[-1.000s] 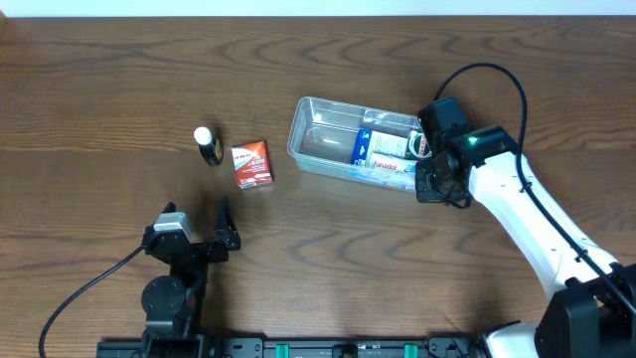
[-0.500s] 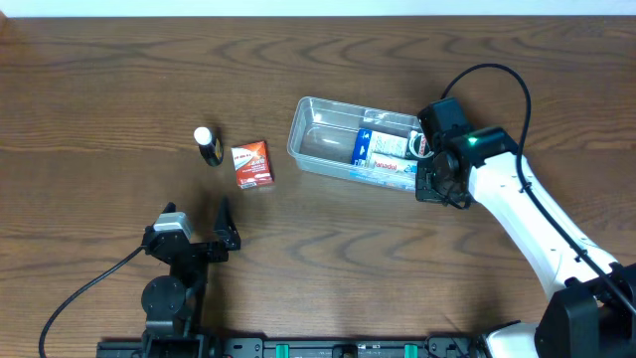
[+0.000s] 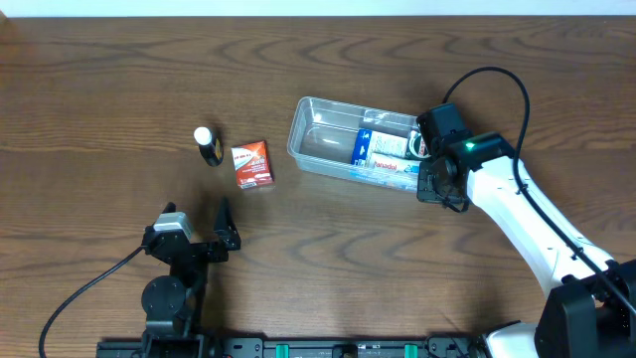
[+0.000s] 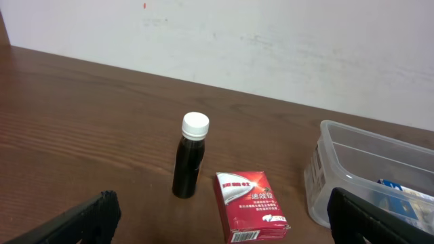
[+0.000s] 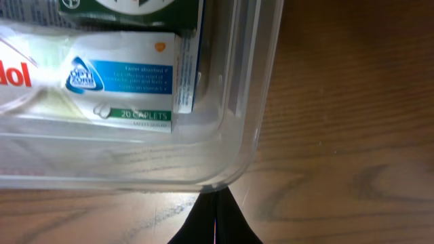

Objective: Pack container

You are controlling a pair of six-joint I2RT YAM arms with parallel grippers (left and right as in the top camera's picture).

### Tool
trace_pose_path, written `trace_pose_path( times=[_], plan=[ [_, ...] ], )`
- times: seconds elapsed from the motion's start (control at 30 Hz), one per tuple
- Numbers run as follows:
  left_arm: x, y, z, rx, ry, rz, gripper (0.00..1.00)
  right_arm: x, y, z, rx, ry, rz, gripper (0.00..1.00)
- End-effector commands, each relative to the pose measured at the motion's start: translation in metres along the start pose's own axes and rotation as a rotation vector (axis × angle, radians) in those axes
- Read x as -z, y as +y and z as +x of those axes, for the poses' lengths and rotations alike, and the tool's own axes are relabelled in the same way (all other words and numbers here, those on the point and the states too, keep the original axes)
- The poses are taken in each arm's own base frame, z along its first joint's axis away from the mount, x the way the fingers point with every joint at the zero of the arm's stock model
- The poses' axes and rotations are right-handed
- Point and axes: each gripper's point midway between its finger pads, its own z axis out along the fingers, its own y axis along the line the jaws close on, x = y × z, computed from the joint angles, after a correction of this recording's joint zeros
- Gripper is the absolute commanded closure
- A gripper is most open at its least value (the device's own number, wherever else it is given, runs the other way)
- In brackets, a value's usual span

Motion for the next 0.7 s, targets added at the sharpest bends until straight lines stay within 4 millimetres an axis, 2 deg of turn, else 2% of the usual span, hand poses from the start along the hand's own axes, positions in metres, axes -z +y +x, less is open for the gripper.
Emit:
trace_pose_path(
  times=[0.0, 0.67],
  plan=[
    [-0.001, 0.004, 0.017, -0.011, 0.051, -0.013, 0.02, -0.001, -0.005, -0.005, -0.026, -0.024, 0.025, 0.99],
    [-0.001, 0.004, 0.017, -0.011, 0.051, -0.013, 0.02, 0.0, -0.009, -0.021, -0.021, -0.1, 0.059, 0.98]
  ],
)
